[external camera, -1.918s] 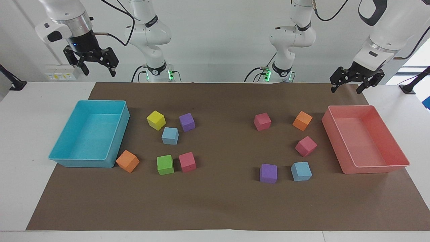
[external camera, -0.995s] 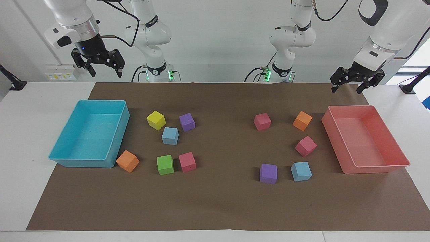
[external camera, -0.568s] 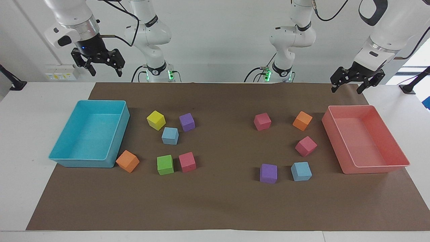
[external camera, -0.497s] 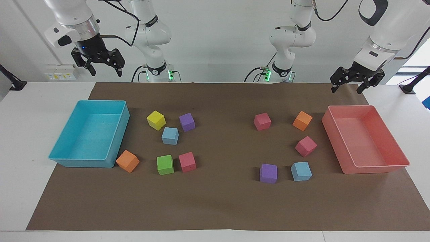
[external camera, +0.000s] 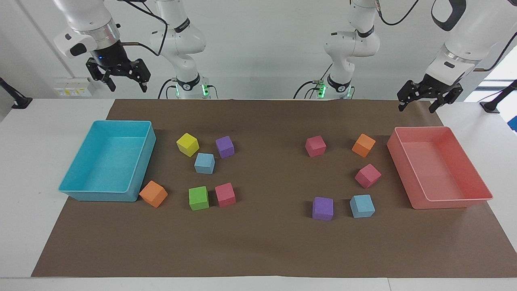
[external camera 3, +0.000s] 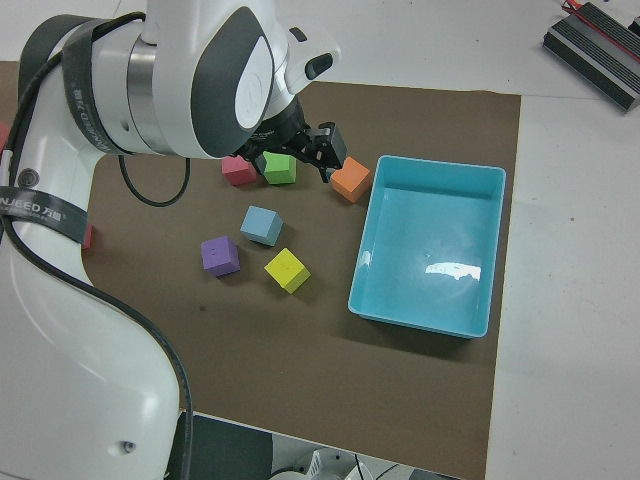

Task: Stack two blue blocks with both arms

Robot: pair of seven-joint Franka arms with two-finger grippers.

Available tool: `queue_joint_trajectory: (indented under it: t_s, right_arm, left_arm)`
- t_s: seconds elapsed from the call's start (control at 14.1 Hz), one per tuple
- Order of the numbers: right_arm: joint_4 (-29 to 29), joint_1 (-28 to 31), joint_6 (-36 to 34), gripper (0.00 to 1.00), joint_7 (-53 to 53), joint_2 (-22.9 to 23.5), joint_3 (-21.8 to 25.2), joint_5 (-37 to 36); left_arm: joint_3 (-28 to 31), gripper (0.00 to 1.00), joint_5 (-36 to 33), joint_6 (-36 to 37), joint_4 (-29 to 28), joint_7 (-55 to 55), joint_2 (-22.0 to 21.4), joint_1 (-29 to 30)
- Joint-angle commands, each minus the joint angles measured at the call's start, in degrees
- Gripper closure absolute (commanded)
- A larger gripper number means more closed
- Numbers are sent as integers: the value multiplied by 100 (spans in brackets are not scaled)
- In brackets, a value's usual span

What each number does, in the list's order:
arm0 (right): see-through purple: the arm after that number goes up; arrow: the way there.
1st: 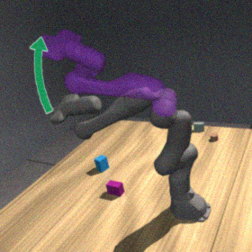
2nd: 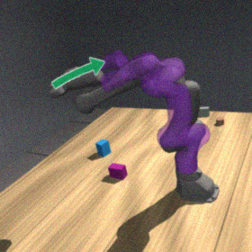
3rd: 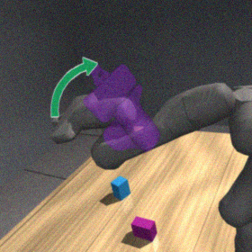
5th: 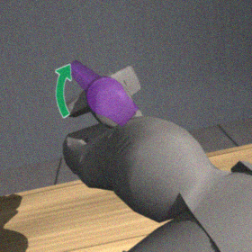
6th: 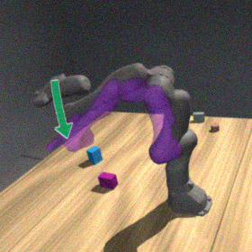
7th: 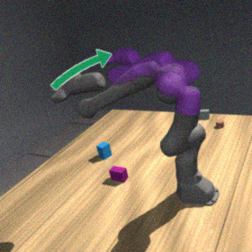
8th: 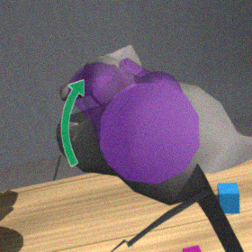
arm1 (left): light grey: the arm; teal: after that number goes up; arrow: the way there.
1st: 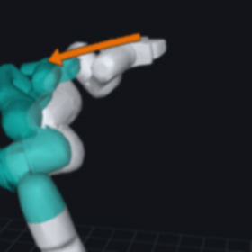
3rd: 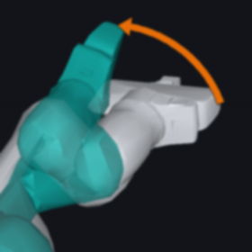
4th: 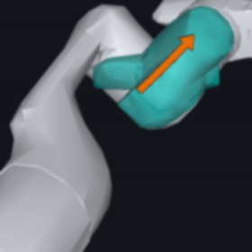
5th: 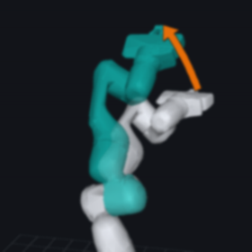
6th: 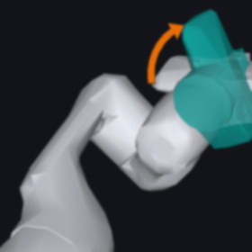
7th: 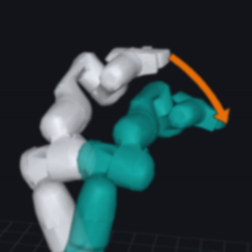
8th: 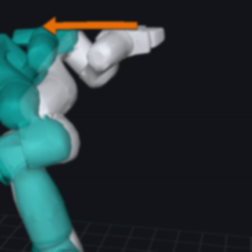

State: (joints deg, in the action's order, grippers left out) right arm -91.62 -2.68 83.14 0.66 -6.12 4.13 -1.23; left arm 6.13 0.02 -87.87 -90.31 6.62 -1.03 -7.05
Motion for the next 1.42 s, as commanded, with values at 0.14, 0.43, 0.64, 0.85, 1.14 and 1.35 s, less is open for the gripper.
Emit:
queue_joint_trajectory:
  t_s: [0.14,0.43,0.64,0.85,1.14,1.35]
  right_arm:
    - [-285,-56,35,0,-5,-196,-8,71]
    - [-724,-407,588,0,512,-144,-8,62]
    - [-1225,-680,1220,0,891,-82,-8,62]
    - [-1358,-900,1634,0,1277,190,-17,71]
    - [-1717,-1075,2283,0,1585,533,-26,88]
    - [-2069,-1260,3092,0,1910,779,-35,158]
  left_arm:
    - [-33,0,77,16,-57,-38,-90,81]
    - [-41,0,77,16,-57,-29,-90,81]
    - [-33,0,77,16,-57,-29,-90,81]
    - [-42,0,77,16,-57,-29,-90,72]
    - [-42,0,77,16,-57,-29,-90,81]
    - [-33,0,77,16,-57,-29,-90,81]
